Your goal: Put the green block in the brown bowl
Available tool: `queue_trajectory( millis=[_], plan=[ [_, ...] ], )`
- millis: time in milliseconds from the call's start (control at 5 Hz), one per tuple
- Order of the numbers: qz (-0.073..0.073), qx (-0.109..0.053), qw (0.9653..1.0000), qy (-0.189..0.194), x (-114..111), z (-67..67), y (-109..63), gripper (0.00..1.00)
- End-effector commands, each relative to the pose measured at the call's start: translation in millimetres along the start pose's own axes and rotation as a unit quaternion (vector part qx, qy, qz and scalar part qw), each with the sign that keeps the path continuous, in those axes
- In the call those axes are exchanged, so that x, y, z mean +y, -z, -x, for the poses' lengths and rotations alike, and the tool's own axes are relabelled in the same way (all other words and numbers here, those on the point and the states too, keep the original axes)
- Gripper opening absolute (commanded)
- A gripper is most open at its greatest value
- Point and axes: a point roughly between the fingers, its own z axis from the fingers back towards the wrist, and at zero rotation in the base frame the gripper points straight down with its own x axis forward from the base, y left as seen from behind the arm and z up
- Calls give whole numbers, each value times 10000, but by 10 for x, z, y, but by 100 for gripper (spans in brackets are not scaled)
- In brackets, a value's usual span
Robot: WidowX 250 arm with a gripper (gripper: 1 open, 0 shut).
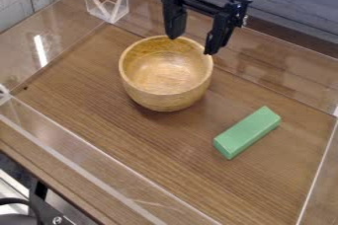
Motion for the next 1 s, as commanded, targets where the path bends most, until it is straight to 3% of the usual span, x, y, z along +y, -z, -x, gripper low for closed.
queue_trajectory(
  millis=[0,200,400,600,800],
  plan=[
    [68,66,9999,99,-111,60,117,0],
    [85,111,9995,282,-310,160,267,100],
    [92,-21,9992,380,-614,173,306,100],
    [144,-137,9958,892,-911,162,370,100],
    [124,-219,9919,1247,-928,130,468,100]
  ],
)
